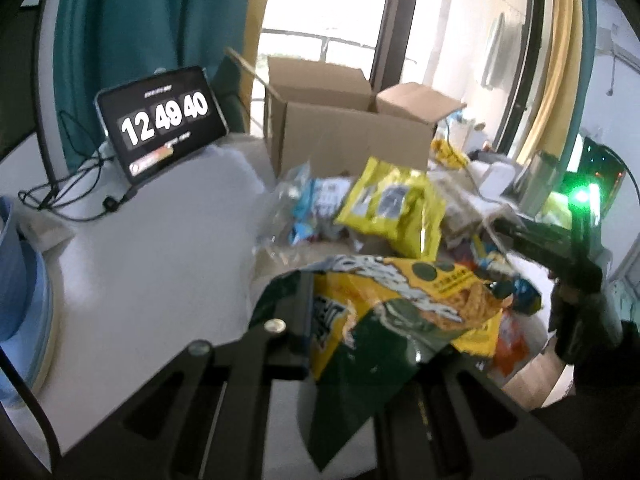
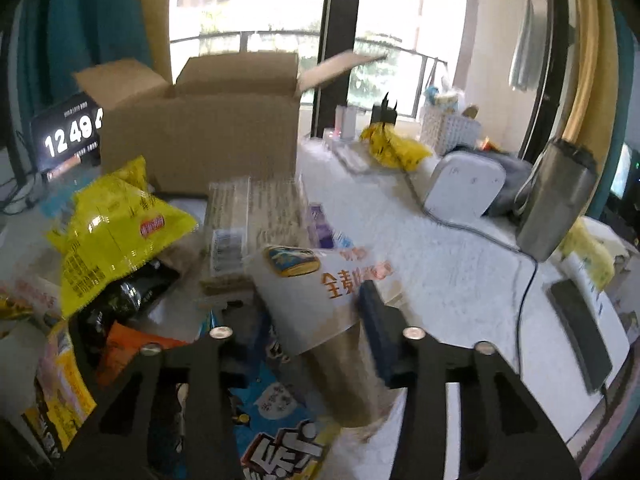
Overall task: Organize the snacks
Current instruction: 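Grasp the white bread bag with the right tool while the left tool lifts the chips bag, then carry both bags over the cardboard box and open both tools to drop them in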
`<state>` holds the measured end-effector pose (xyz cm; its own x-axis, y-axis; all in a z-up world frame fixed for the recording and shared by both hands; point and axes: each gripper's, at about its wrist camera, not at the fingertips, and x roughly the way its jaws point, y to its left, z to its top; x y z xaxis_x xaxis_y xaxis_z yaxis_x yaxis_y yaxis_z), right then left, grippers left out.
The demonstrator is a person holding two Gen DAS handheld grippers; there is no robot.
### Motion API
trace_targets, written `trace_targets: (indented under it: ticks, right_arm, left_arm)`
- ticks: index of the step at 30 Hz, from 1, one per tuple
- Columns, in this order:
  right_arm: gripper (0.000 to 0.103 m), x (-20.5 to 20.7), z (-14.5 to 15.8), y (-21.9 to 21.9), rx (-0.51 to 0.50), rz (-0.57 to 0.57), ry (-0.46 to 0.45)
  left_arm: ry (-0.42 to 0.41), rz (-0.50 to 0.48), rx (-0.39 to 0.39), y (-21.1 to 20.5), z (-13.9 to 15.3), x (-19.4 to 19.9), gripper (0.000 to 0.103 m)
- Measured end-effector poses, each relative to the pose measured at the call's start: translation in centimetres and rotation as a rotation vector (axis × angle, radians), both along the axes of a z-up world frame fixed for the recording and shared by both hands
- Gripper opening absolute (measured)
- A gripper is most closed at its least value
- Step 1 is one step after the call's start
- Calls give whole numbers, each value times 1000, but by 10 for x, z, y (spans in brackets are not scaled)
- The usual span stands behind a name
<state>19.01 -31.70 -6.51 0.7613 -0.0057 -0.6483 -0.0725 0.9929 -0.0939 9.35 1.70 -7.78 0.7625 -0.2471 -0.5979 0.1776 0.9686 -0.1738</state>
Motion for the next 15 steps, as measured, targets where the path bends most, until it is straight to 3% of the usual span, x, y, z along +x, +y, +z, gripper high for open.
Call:
trace_targets:
  ticks: [6,15]
  right_arm:
    - [26,-6,35,-19,61,-11,-86]
    - [25,-7,81,-25,109,32,-197]
  left_arm:
    - [-52,-9,-22,-8,20,17,6]
    - [-144,22,-65,-2,51,45,6]
